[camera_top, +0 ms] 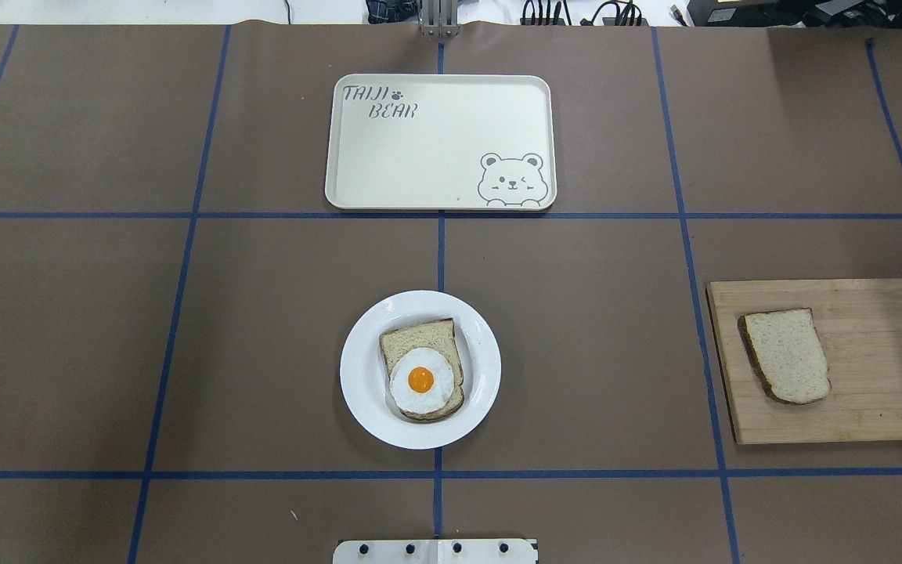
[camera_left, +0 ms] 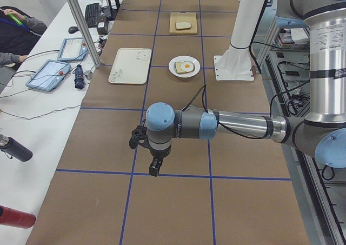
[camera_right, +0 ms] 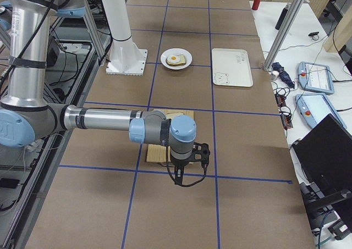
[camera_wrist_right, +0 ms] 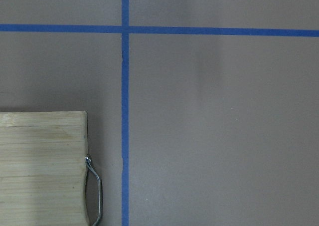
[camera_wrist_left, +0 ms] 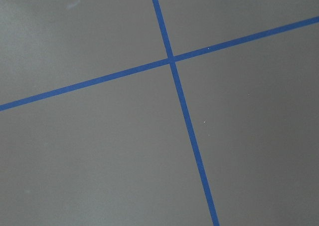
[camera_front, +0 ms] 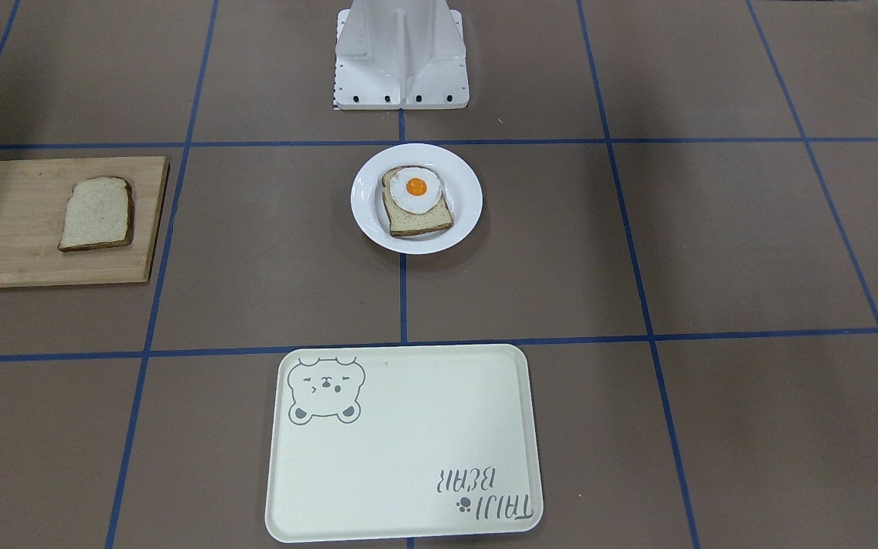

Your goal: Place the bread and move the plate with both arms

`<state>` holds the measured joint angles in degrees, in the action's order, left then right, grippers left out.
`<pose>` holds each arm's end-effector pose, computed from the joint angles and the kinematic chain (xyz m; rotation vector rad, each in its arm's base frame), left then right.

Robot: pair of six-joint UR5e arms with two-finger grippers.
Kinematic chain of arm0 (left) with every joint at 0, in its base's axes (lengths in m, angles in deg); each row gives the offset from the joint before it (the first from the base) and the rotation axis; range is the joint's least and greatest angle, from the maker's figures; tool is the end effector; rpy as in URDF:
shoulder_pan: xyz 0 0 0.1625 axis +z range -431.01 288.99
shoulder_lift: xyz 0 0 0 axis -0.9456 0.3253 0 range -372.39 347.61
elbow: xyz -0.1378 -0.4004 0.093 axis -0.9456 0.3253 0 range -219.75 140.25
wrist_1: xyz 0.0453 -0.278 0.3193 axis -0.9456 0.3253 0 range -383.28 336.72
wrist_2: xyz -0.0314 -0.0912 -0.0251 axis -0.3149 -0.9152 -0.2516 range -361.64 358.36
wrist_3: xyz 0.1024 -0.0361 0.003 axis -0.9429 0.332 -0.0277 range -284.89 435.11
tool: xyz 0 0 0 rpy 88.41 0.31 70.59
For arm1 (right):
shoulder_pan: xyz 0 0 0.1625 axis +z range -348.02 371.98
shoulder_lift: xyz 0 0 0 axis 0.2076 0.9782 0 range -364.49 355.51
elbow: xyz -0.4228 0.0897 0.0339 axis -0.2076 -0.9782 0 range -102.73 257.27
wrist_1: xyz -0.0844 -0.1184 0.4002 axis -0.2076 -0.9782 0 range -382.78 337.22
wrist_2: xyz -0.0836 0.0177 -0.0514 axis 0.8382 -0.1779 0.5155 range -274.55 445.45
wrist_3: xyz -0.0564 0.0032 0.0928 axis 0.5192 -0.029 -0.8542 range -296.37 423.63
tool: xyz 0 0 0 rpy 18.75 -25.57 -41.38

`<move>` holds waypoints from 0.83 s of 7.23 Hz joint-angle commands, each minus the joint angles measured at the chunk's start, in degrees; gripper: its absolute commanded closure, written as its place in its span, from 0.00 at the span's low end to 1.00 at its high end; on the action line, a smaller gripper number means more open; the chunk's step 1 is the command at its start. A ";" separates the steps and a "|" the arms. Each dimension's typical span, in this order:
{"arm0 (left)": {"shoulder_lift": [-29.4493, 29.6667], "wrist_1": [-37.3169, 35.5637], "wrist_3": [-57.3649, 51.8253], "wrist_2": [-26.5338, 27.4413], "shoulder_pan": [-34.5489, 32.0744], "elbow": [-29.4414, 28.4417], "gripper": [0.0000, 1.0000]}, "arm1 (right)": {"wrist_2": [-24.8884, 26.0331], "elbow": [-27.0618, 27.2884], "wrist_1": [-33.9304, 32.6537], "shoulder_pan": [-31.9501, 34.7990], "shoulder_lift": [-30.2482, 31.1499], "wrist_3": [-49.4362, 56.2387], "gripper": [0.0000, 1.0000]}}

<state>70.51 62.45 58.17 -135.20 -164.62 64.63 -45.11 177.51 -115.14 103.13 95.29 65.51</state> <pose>-0.0866 -0.4467 0.6148 0.1852 0.7408 0.2415 0.0713 -0.4264 0.6722 -0.0129 -0.7083 -0.0006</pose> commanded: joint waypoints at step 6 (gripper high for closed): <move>3.31 19.28 3.38 -0.04 -0.09 -2.68 0.02 | -0.22 2.43 -0.02 0.87 -8.52 -0.12 0.00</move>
<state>73.13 77.89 59.54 -135.13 -164.70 63.29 -45.29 180.71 -115.04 103.88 89.20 65.72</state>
